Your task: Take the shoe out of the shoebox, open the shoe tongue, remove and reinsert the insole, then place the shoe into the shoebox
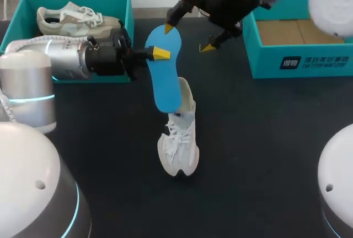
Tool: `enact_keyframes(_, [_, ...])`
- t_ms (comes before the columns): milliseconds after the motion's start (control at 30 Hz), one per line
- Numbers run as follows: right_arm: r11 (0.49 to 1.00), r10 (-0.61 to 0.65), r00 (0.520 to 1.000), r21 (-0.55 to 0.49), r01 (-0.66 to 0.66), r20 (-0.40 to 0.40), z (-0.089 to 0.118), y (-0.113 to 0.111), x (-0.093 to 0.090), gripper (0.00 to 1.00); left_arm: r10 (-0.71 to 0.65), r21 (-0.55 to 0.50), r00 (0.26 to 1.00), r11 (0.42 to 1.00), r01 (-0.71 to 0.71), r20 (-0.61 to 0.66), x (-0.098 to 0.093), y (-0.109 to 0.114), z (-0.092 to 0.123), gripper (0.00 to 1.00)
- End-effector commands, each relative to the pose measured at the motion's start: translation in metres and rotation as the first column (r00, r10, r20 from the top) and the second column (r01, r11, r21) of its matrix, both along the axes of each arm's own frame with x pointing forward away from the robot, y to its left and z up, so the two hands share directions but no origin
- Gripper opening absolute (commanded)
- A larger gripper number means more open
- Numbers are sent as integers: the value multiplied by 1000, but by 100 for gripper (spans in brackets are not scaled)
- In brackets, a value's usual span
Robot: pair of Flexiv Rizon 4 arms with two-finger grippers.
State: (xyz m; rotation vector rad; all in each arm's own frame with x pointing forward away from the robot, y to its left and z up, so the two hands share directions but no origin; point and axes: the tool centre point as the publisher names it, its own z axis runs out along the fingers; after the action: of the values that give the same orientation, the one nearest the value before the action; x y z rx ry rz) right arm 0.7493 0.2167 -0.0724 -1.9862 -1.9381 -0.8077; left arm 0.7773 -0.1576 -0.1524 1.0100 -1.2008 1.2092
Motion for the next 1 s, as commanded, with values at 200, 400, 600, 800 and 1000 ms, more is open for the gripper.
enact_keyframes(200, [885, -92, 995, -461, 68, -30, 1, 11, 8, 100, 0, 1, 1000, 1000, 0, -16, 1, -1, -5, 0])
enact_keyframes(400, [885, -92, 995, -461, 68, -30, 1, 11, 8, 100, 0, 1, 1000, 1000, 0, -16, 1, -1, -5, 0])
enact_keyframes(600, [863, -34, 999, -505, 16, -26, -4, 33, 12, 100, 0, 1, 1000, 1000, 0, -16, 1, -1, -5, 0])
enact_keyframes(800, [859, -26, 998, -511, -3, -51, -14, 42, 9, 100, 0, 1, 1000, 1000, 0, -16, 1, -1, -5, 0])
enact_keyframes(1000, [866, -22, 999, -500, -1, -42, -15, 40, 8, 100, 0, 1, 1000, 1000, 0, -16, 1, -1, -5, 0])
